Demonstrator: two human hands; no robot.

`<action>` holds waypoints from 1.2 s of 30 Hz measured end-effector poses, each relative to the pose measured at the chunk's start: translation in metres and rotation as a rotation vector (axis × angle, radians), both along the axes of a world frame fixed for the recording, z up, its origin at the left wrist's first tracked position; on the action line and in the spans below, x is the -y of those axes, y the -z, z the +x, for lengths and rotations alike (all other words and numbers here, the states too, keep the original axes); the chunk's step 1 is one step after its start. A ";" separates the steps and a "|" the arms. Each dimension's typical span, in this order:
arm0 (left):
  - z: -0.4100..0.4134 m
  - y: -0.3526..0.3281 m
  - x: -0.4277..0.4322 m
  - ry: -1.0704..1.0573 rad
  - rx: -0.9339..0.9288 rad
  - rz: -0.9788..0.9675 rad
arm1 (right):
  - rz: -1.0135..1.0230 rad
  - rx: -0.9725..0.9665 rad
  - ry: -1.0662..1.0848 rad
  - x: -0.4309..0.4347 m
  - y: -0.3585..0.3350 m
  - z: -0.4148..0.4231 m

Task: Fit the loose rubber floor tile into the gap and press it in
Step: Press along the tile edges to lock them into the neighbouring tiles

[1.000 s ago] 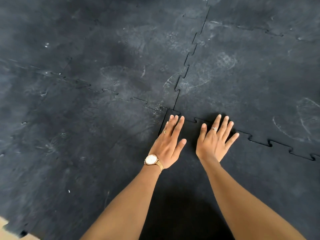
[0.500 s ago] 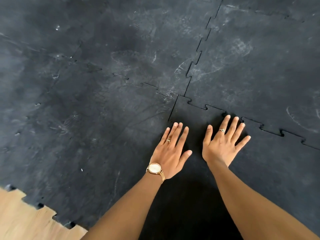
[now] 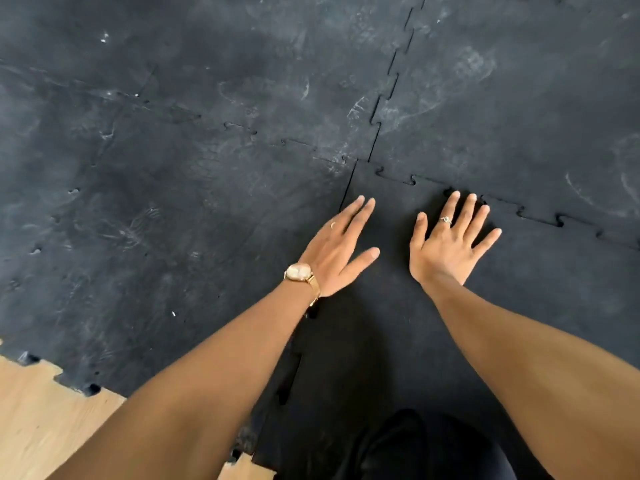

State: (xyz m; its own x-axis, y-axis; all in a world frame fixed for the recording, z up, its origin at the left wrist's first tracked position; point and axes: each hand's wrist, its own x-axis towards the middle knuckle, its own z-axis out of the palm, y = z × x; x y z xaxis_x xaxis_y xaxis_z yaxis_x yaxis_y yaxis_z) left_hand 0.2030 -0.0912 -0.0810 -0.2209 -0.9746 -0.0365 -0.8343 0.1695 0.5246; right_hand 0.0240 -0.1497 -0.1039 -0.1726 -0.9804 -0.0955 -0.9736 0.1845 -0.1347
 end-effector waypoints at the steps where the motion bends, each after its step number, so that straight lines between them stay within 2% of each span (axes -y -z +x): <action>1: -0.001 0.002 0.002 0.003 0.054 -0.037 | -0.002 -0.001 -0.003 0.001 0.001 0.000; 4: -0.007 0.015 0.005 -0.022 0.288 -0.107 | -0.016 -0.010 -0.005 0.002 0.003 -0.001; 7: -0.007 0.019 0.006 -0.019 0.395 -0.094 | -0.015 -0.004 -0.008 0.000 0.003 -0.001; 14: -0.006 0.022 0.007 -0.009 0.391 -0.065 | -0.053 0.047 0.033 -0.009 -0.004 0.003; 18: -0.007 0.023 0.006 -0.009 0.386 -0.085 | -0.001 0.051 0.170 -0.069 -0.008 0.026; 24: -0.004 0.010 -0.001 0.064 0.384 -0.059 | 0.201 0.165 -0.118 -0.176 -0.005 0.001; 26: -0.007 0.007 -0.023 0.127 0.341 -0.064 | 0.272 0.212 -0.166 -0.177 -0.006 -0.008; 29: -0.014 0.004 -0.097 0.104 0.125 -0.071 | 0.363 0.240 -0.185 -0.171 -0.016 -0.009; 31: -0.014 0.005 -0.137 0.135 0.136 -0.097 | 0.415 0.296 -0.193 -0.170 -0.020 -0.011; 33: -0.013 0.009 -0.142 0.130 0.160 -0.104 | 0.503 0.381 -0.204 -0.166 -0.027 -0.017; 36: -0.019 0.004 -0.128 -0.020 -0.010 0.041 | 0.643 0.333 -0.236 -0.157 -0.033 -0.020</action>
